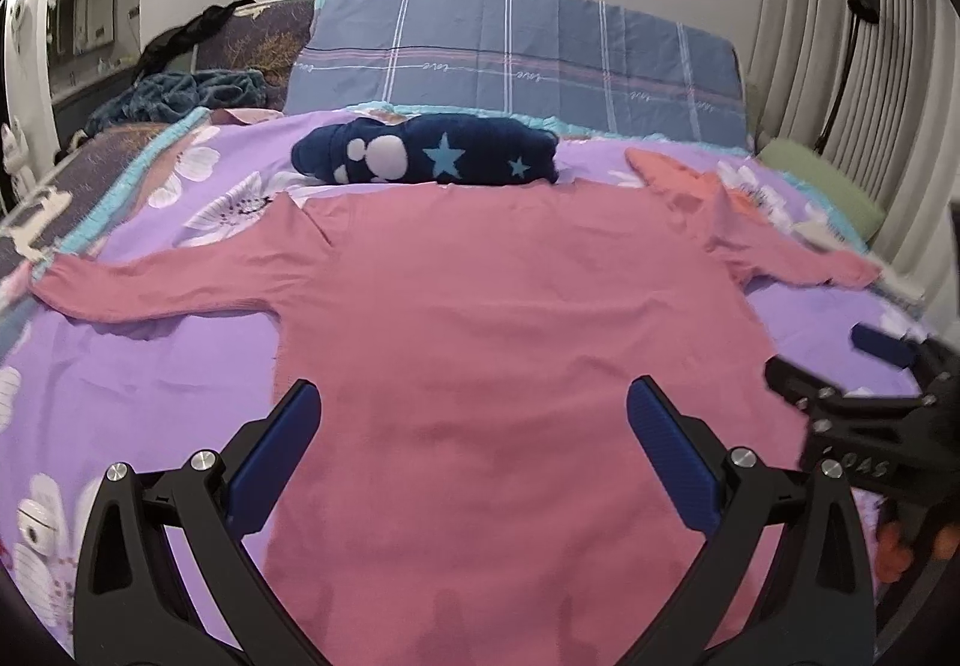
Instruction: Fold small clothes
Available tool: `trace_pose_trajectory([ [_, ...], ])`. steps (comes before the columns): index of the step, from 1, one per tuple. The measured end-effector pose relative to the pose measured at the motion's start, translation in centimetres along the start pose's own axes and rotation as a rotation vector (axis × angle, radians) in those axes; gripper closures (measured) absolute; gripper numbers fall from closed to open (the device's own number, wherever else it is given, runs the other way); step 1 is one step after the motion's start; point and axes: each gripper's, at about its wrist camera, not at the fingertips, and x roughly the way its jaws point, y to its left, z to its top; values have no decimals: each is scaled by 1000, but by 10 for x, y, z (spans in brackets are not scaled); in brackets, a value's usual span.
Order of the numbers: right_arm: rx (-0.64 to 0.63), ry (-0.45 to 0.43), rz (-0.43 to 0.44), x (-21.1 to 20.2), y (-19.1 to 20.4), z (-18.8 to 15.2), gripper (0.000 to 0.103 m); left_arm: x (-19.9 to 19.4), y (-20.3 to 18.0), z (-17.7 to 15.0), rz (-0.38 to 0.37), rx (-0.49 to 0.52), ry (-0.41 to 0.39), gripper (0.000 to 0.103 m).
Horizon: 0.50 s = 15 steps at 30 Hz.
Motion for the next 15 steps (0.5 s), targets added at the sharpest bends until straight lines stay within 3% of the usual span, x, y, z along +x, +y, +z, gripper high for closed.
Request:
trace_pose_trajectory([
  [7, -7, 0, -3, 1, 2, 1, 2, -1, 12, 5, -11, -61, -25, 1],
  [11, -17, -1, -6, 3, 3, 2, 2, 8, 34, 5, -17, -98, 0, 1],
  [15, -16, -10, 12, 7, 1, 4, 2, 20, 85, 4, 10, -197, 42, 24],
])
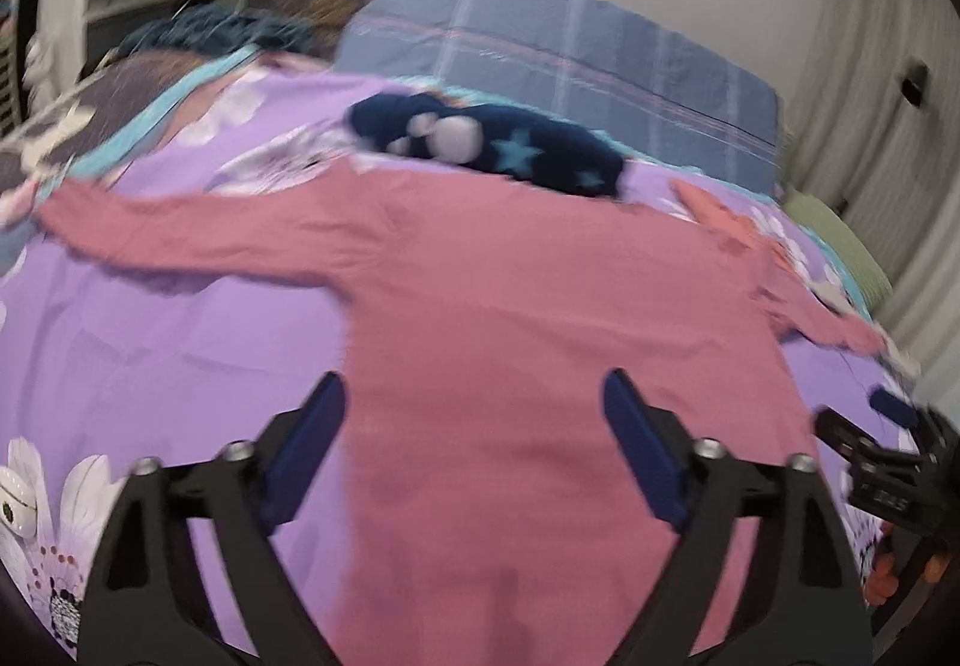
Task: Fold small clothes
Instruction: 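Grasp the pink shirt's side edge with the left tool and fold it inward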
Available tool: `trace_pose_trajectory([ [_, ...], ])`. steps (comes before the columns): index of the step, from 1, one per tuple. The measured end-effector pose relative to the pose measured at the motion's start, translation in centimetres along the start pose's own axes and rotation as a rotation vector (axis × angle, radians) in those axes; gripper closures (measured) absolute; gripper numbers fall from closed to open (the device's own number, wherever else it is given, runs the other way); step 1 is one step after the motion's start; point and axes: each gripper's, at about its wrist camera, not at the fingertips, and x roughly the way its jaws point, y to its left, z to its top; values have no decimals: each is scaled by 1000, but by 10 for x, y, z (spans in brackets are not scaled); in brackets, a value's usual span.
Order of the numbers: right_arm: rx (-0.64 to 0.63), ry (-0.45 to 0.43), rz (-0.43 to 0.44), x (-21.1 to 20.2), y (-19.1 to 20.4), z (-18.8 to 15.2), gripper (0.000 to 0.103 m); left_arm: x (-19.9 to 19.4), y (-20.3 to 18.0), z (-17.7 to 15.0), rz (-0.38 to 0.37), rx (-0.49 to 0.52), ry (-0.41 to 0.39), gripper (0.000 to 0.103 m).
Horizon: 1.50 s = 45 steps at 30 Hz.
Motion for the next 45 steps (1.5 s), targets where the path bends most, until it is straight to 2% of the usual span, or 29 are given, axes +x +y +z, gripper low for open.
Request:
trace_pose_trajectory([
  [1, 8, 2, 7, 2, -2, 0, 2, 2, 22, 4, 22, -48, 6, 29],
  [3, 23, 10, 7, 6, -6, -2, 2, 3, 55, 9, 68, -111, -8, 32],
  [5, 37, 29, -1, 12, -10, -4, 2, 2, 103, 16, 147, -201, -38, 32],
  [9, 37, 59, -14, 21, -13, -8, 2, 2, 188, 32, 230, -343, -115, 32],
  [11, 30, 64, -23, 23, -13, -10, 2, 12, 229, 43, 285, -412, -93, 32],
  [12, 28, 66, -26, 24, -13, -11, 2, 19, 247, 47, 286, -457, -81, 32],
  [14, 26, 70, -33, 25, -12, -11, 2, 33, 285, 54, 259, -584, -55, 45],
  [15, 26, 72, -35, 25, -13, -12, 2, 41, 300, 57, 240, -641, -46, 55],
  [16, 25, 73, -38, 26, -13, -12, 2, 45, 309, 58, 230, -666, -42, 59],
  [20, 14, 81, -62, 28, -12, -10, 2, 69, 341, 73, 269, -745, -51, 64],
  [24, 14, 77, -84, 29, -15, -7, 2, 82, 352, 92, 344, -745, -71, 65],
  [26, 22, 81, -88, 31, -16, -6, 2, 90, 352, 102, 400, -715, -59, 78],
  [27, 26, 83, -87, 32, -17, -7, 2, 92, 353, 106, 414, -696, -44, 93],
  [29, 29, 92, -84, 36, -18, -8, 2, 92, 348, 113, 409, -676, -28, 98],
  [31, 24, 98, -83, 39, -19, -9, 2, 83, 332, 123, 384, -622, -65, 98],
  [34, 26, 104, -84, 45, -21, -8, 2, 69, 275, 148, 323, -444, -122, 99],
  [36, 41, 104, -76, 47, -23, -6, 2, 59, 213, 165, 261, -279, -161, 99],
  [40, 69, 85, -46, 45, -26, -2, 2, 57, 100, 174, 104, -43, -183, 99],
  [45, 82, 78, -63, 46, -36, -5, 2, 76, -29, 143, -99, 212, -120, 98],
])
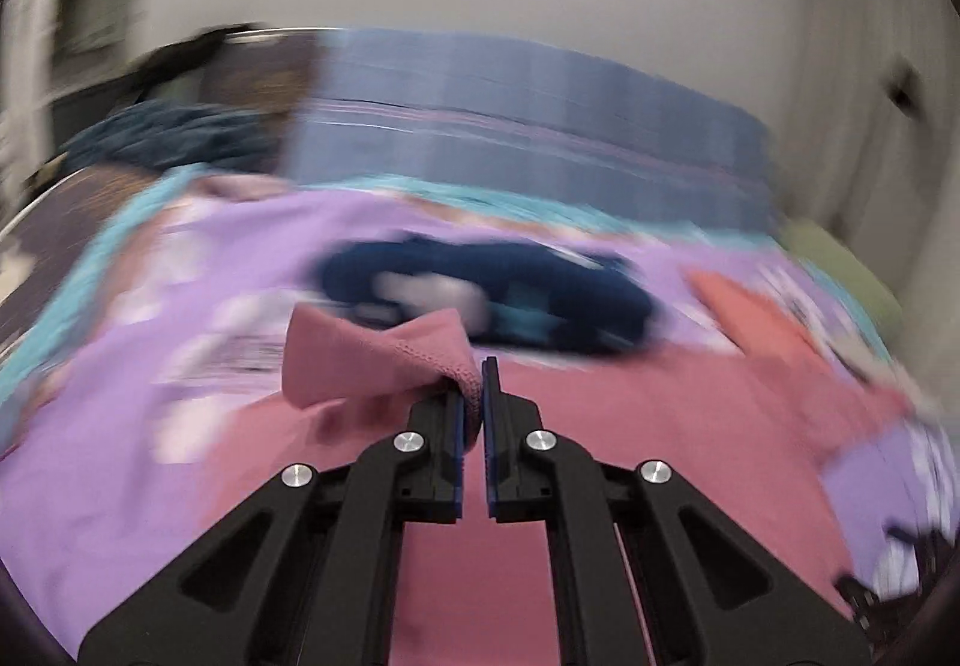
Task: Fold small clothes
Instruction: 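Grasp the pink shirt's side edge with the left tool and fold it inward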
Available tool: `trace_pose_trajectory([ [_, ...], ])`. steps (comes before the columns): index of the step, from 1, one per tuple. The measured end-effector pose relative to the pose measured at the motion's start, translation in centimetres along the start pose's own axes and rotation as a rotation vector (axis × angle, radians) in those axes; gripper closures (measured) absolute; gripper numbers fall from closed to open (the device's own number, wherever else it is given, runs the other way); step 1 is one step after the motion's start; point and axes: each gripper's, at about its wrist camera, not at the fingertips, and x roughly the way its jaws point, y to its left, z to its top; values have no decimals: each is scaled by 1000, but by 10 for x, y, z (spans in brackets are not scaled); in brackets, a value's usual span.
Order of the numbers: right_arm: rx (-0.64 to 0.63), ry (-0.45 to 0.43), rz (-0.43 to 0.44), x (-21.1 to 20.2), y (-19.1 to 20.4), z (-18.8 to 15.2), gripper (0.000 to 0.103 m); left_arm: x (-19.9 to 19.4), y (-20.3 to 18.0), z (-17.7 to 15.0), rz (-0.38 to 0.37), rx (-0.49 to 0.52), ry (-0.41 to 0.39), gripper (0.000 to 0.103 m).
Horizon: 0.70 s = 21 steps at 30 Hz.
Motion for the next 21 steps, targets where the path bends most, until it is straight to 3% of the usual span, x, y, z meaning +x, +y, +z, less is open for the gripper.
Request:
trace_pose_trajectory([
  [2, 28, 15, -11, 3, -9, -2, 2, 19, -47, -15, -63, 100, 55, 85],
  [3, 43, 24, -14, 5, -14, -4, 2, 27, -64, -23, -67, 143, 80, 61],
  [4, 52, 29, -17, 5, -17, -5, 2, 35, -83, -34, -61, 195, 104, 45],
  [7, 72, 21, -24, 4, -29, -6, 2, 38, -99, -52, -62, 269, 130, 44],
  [9, 74, 5, -13, 2, -33, -4, 2, 32, -93, -56, -59, 263, 134, 40],
  [12, 77, -16, 70, 2, -31, 5, 4, 5, -61, -62, -6, 211, 115, 29],
  [17, 21, -73, 194, 7, 2, 34, 15, -22, -6, -79, 147, 152, 121, 26],
  [21, -127, -69, 257, 20, 58, 56, 29, -30, 32, -96, 233, 80, 147, 25],
])
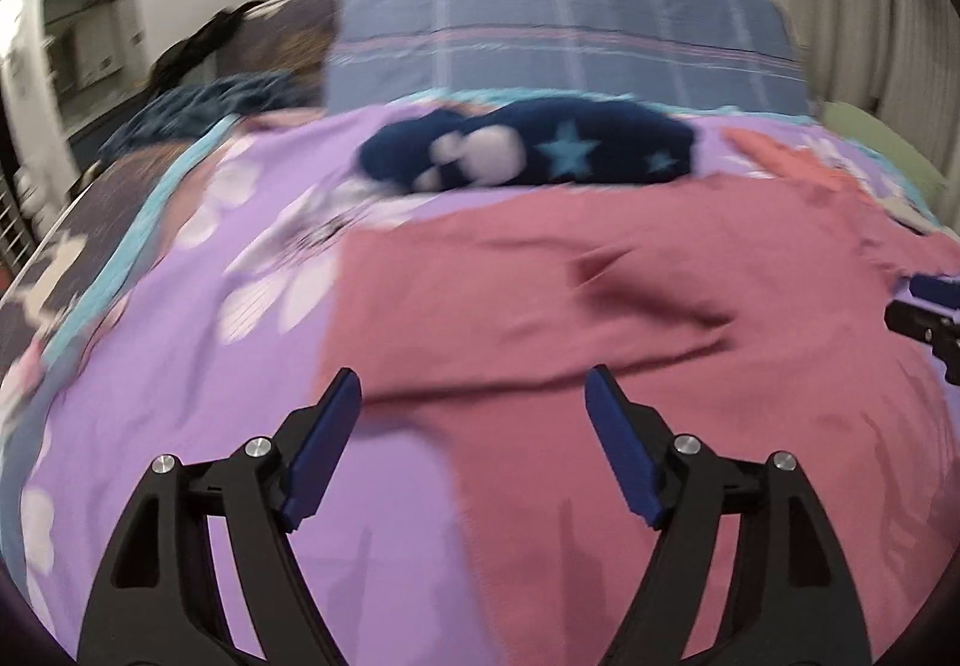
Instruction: Fold small clothes
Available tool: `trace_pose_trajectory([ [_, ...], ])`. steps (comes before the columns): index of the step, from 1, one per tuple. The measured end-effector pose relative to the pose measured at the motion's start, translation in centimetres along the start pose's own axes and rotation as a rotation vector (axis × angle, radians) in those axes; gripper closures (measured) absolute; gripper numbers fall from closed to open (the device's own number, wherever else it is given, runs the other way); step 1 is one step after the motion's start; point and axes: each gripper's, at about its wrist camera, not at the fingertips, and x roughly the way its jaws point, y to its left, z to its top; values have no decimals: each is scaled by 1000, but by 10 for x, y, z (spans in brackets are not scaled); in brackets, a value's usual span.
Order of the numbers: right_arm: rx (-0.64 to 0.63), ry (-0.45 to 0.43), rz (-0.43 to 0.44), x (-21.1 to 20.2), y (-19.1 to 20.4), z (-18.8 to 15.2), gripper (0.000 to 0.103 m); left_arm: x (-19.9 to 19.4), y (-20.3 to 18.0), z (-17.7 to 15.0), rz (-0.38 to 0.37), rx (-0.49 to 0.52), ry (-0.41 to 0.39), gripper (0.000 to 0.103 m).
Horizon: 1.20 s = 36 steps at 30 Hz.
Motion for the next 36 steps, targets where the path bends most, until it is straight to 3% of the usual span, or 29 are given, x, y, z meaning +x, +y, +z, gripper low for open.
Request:
trace_pose_trajectory([
  [4, -186, 54, 110, 30, 63, 25, 58, 13, 23, -8, 88, -48, 43, 25],
  [8, -200, 122, 219, 66, 100, 51, 56, 21, 31, -7, 100, -74, 64, 25],
  [14, -164, 216, 268, 106, 117, 67, 58, 41, 36, -5, 109, -99, 95, 24],
  [16, -170, 220, 236, 112, 119, 69, 98, 49, 33, -4, 106, -95, 112, 24],
  [20, 11, 95, 274, 78, 72, 81, 98, 54, 28, -5, 111, -71, 127, 24],
  [23, 146, 44, 233, 51, 16, 77, 97, 54, 29, -6, 108, -77, 126, 24],
  [26, 292, 95, 166, 46, -43, 56, 83, 54, 27, -7, 114, -71, 123, 24],
  [27, 316, 113, 157, 47, -55, 49, 73, 54, 26, -7, 117, -68, 124, 24],
  [32, 392, 158, 162, 58, -91, 19, 70, 56, 26, -8, 119, -69, 128, 22],
  [36, 376, 158, 197, 70, -88, 27, 56, 58, 27, -8, 119, -79, 135, 20],
])
